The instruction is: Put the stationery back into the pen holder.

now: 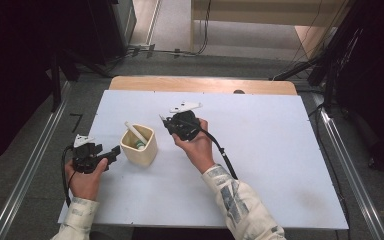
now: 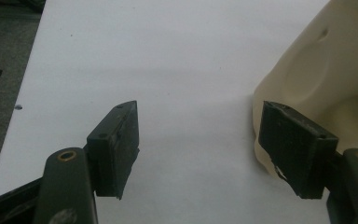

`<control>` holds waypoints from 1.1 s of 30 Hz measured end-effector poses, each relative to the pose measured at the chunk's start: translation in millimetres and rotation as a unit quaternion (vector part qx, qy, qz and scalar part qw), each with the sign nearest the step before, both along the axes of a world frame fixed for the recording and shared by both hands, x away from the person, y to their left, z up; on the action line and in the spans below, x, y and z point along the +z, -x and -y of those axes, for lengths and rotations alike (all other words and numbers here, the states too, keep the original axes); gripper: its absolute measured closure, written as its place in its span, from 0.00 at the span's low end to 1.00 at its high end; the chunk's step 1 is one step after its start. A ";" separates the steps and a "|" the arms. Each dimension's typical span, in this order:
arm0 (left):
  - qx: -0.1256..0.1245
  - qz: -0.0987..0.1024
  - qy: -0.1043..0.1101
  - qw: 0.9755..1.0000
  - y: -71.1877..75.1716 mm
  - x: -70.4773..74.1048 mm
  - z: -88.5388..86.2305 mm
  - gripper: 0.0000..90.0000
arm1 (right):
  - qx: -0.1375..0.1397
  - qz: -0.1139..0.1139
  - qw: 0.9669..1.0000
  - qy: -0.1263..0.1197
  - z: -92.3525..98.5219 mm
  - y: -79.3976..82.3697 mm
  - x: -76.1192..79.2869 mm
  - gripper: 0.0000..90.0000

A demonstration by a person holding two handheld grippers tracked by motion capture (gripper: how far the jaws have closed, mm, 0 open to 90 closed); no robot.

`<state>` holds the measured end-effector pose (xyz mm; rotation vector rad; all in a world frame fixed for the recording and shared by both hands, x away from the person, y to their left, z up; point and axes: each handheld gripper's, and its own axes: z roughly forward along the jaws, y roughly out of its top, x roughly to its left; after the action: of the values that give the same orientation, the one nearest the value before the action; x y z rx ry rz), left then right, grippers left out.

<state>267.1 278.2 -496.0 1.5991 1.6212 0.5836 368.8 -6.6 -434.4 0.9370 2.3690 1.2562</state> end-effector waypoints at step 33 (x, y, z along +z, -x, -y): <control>0.000 -0.001 -0.001 1.000 -0.3 -0.1 -1.3 0.33 | 0.031 0.009 0.999 -0.006 -42.4 1.0 25.5 0.88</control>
<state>267.4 279.5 -496.2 1.6015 1.6212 0.5833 367.8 35.9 -408.9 0.8579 2.3970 1.2966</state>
